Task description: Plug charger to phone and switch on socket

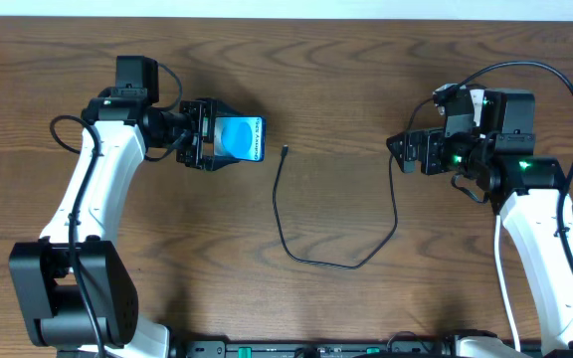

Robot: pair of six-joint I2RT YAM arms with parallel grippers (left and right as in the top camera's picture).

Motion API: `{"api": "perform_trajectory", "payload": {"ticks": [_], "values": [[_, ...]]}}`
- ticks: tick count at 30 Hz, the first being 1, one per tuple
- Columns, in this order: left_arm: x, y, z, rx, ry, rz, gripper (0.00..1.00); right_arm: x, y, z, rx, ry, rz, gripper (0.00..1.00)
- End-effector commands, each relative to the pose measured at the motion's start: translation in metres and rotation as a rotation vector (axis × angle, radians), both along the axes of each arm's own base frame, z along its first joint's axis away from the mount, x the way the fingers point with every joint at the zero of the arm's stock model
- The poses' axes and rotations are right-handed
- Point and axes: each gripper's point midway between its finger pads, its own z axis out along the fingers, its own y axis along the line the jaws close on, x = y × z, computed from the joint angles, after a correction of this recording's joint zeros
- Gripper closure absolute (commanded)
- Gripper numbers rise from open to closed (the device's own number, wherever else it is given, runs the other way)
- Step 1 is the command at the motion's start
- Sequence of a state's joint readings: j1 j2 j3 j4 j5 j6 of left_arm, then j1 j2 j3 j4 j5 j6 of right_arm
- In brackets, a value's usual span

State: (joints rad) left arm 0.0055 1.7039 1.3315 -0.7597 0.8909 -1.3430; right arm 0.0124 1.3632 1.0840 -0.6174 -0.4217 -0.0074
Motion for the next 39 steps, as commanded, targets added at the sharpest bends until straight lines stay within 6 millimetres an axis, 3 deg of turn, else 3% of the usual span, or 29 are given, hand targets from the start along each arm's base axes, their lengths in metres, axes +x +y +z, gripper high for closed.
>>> {"api": "perform_trajectory", "payload": {"ticks": [1, 12, 24, 39], "values": [[0.004, 0.002, 0.01, 0.009, -0.054, -0.017, 0.55, 0.003, 0.003, 0.007, 0.007, -0.008, -0.002, 0.01], [0.0, 0.019, -0.009, 0.15, -0.034, -0.002, 0.57, 0.003, 0.003, 0.007, 0.007, -0.008, -0.002, 0.01], [-0.008, 0.064, -0.04, 0.454, 0.026, 0.044, 0.57, 0.003, 0.003, 0.007, 0.007, -0.008, -0.002, 0.01], [-0.009, 0.079, -0.046, 0.584, -0.044, -0.061, 0.59, 0.003, 0.003, 0.007, 0.007, -0.008, -0.002, 0.01]]}}
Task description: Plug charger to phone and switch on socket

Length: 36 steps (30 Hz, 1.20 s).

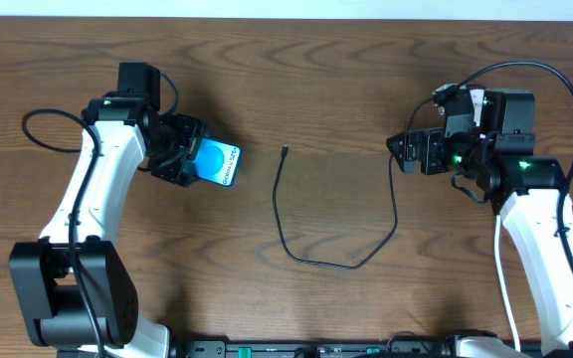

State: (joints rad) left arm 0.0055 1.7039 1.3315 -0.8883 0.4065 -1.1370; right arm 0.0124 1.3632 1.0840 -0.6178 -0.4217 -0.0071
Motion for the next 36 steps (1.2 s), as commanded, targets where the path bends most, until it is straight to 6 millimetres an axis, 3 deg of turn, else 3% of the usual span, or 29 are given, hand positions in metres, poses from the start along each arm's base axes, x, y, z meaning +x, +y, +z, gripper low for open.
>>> {"api": "perform_trajectory", "payload": {"ticks": [1, 13, 22, 30, 36], "values": [[0.004, 0.012, 0.006, 0.084, -0.044, -0.048, 0.6, 0.003, 0.003, 0.007, 0.007, -0.009, -0.002, 0.01], [0.014, 0.016, 0.006, 0.122, -0.077, -0.024, 0.6, 0.003, 0.003, 0.007, 0.007, -0.009, -0.002, 0.01], [0.016, 0.016, 0.006, 0.071, -0.026, 0.159, 0.6, 0.004, 0.004, 0.008, 0.019, -0.012, -0.003, 0.01], [0.017, 0.009, 0.007, 0.051, -0.023, 0.178, 0.6, -0.004, 0.011, 0.006, 0.129, 0.081, -0.072, 0.01], [0.018, 0.002, 0.008, 0.04, -0.026, 0.188, 0.6, 0.003, 0.016, 0.014, 0.225, 0.097, -0.141, 0.04]]}}
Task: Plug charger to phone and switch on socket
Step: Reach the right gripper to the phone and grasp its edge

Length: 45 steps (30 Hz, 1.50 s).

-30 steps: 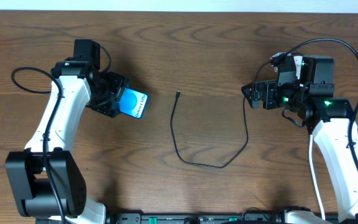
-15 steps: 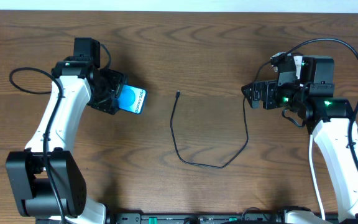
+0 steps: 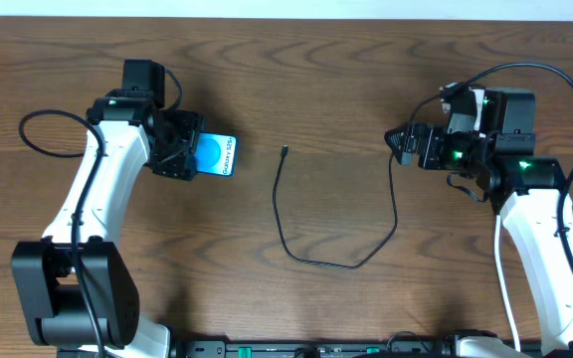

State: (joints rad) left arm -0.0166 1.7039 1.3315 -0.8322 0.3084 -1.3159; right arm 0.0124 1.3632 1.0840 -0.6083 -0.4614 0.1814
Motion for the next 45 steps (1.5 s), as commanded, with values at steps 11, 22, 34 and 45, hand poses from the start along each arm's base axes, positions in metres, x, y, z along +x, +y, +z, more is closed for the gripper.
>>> {"api": "perform_trajectory", "payload": {"ticks": [11, 22, 34, 45], "values": [[0.01, -0.025, 0.013, -0.026, -0.054, -0.017, 0.6, 0.014, 0.082, 0.035, 0.271, -0.074, 0.212, 0.06], [0.015, -0.045, 0.018, -0.068, -0.084, -0.043, 0.6, 0.031, 0.142, 0.034, 0.307, -0.01, 0.36, 0.09], [0.014, -0.062, 0.024, -0.151, -0.085, -0.062, 0.6, 0.028, 0.196, 0.02, 0.255, -0.042, 0.406, 0.11], [0.01, -0.076, 0.029, -0.237, -0.067, -0.073, 0.6, 0.014, 0.224, 0.005, 0.23, 0.031, 0.348, 0.22]]}}
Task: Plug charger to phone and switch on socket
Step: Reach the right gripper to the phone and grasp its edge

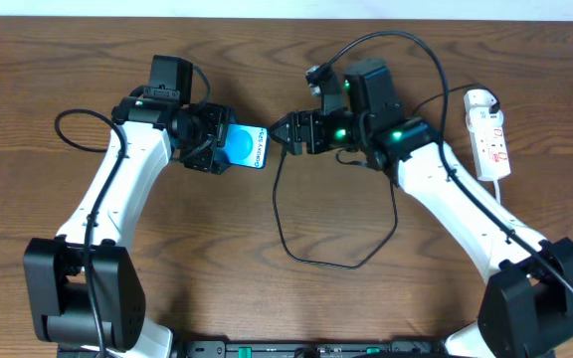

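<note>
The overhead view is the only one. My left gripper (229, 147) is shut on a blue-screened phone (251, 148), held at upper centre with its free end pointing right. My right gripper (278, 135) has its fingertips right at that end of the phone. The black charger cable (311, 261) loops down over the table from below those fingertips, and its plug end is hidden under them. I cannot make out whether the right jaws are open or shut. A white power strip (488, 133) lies at the right.
The wooden table (286, 60) runs to a pale edge along the top of the view. My right arm (446, 189) stretches diagonally across the right half, and its own black lead arcs above it. The arm bases stand at the bottom corners.
My right arm has swung from the far right to the centre, its gripper now meeting the phone's end. The left gripper has brought the phone slightly right. The white power strip is now uncovered.
My left gripper held the phone near the cable's plug end, while the right gripper stayed at the far right. Then the phone was further left and tilted, then level. Now the phone and the right gripper meet over the cable's plug end.
</note>
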Robot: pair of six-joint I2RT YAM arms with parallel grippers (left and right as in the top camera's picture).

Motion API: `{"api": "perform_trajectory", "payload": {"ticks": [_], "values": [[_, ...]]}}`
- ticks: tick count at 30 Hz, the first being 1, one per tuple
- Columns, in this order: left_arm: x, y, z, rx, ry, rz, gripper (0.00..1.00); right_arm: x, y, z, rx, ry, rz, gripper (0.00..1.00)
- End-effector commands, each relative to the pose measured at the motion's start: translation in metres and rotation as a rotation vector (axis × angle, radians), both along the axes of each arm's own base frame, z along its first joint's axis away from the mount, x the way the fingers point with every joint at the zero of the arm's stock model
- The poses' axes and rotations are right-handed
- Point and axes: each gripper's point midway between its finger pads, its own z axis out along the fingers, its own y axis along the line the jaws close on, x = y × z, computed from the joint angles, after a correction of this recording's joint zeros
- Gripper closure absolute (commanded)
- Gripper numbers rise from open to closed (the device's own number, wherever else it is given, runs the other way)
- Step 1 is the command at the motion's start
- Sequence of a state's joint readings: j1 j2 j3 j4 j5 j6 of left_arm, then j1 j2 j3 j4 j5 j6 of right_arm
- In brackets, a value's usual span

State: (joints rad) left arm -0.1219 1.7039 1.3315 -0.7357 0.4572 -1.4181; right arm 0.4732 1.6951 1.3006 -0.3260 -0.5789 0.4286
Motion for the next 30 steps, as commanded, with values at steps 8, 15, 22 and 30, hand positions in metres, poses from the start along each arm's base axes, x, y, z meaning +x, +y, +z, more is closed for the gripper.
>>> {"api": "perform_trajectory", "payload": {"ticks": [8, 15, 22, 30], "values": [[0.0, -0.015, 0.016, -0.087, -0.011, -0.023, 0.6, -0.007, 0.037, -0.028, 0.009, 0.1, 0.003, 0.27], [-0.001, -0.017, 0.017, -0.098, -0.01, -0.028, 0.6, -0.007, 0.048, -0.042, 0.018, 0.141, -0.009, 0.37], [-0.001, -0.019, 0.018, -0.109, -0.008, -0.032, 0.6, -0.005, 0.053, -0.042, 0.018, 0.148, -0.049, 0.5], [-0.002, -0.021, 0.019, -0.125, -0.006, -0.039, 0.6, -0.01, 0.063, -0.043, 0.001, 0.132, -0.065, 0.53]]}}
